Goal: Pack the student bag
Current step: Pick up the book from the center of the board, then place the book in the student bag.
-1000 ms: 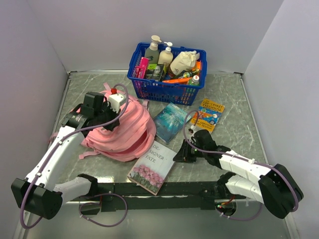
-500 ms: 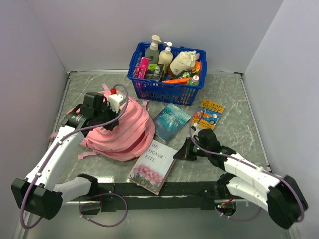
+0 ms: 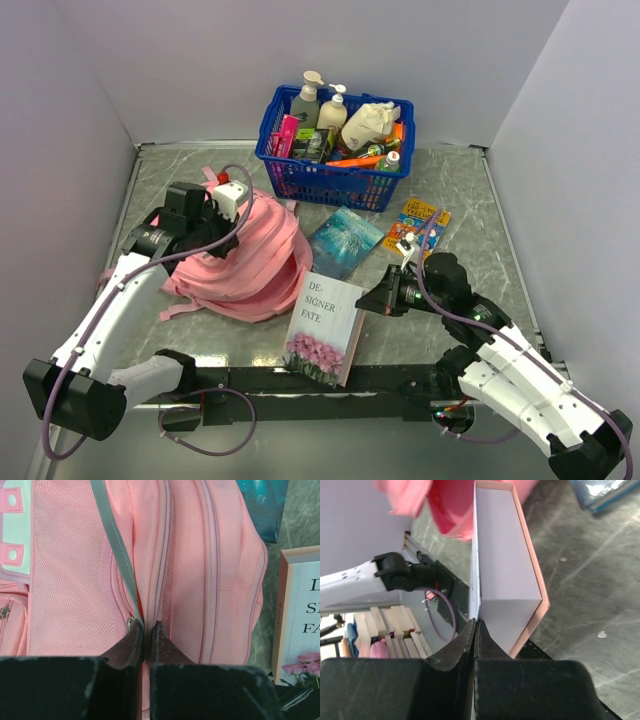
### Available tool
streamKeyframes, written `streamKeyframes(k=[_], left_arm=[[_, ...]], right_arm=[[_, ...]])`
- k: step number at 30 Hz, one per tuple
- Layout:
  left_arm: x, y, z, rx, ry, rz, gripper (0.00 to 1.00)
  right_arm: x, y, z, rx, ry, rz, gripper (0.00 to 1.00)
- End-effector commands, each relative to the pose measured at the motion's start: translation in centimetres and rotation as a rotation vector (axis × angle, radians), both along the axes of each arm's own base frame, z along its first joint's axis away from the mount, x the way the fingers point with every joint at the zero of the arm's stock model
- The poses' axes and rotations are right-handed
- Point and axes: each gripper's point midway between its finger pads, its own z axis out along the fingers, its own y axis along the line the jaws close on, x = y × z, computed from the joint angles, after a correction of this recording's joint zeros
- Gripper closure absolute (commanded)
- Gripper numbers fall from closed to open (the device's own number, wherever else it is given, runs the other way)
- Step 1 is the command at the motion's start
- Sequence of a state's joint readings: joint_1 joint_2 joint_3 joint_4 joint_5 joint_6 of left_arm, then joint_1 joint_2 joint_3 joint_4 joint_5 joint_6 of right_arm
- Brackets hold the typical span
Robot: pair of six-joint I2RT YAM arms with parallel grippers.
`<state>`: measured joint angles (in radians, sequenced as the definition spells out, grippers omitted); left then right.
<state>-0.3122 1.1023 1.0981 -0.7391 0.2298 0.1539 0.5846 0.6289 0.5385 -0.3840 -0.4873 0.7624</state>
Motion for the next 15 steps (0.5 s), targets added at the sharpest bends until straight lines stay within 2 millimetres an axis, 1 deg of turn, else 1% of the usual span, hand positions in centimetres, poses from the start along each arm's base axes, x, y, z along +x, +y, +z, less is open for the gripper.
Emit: streamKeyframes(k=[1,2,3,5,6,8,9,13,14,15], left_arm=[[2.0,-2.1,4.9,-0.132,-0.178,-0.054,0.99],[1.8,-2.4,5.0,-0.144,-0.174,-0.069,0.99],[1.4,-2.9,5.5,-0.164,-0.174,-0.101,0.99],[1.0,-3.0,5.9,-0.162,-0.174,-0.127,0.99],[0.6,-3.2,6.5,-0.172,-0.184,-0.153,0.99],[0.1,-3.4,6.7,-0.173,-0.193,-0.185,0.99],[-0.3,-3.4,7.0,-0.178,-0.203,-0.199,0.99],[-2.0,-4.2,7.0,-0.209,-0.179,-0.292,0.99],[-2.4,-4.2,6.9,-0.208,-0.17,-0.311,0.99],[-2.7,-4.3,6.9,-0.209,-0.169,-0.324,0.99]], right_arm=[[-0.3,0.4,3.5,0.067,-0.061,0.033,1.0],[-0.2,0.8,4.0,0.079,-0.067,0.048,1.0],[0.4,1.4,4.1,0.087,-0.067,0.06,1.0],[0.8,2.5,4.6,0.125,-0.047,0.094,1.0],[1.3,3.1,5.7,0.166,-0.082,0.106,1.0],[2.0,4.0,6.4,0.191,-0.075,0.124,1.0],[2.0,4.5,7.4,0.223,-0.106,0.16,1.0],[3.2,5.3,7.7,0.225,-0.113,0.198,1.0],[4.0,5.5,7.0,0.21,-0.089,0.186,1.0],[4.4,5.7,7.0,0.217,-0.099,0.194,1.0]])
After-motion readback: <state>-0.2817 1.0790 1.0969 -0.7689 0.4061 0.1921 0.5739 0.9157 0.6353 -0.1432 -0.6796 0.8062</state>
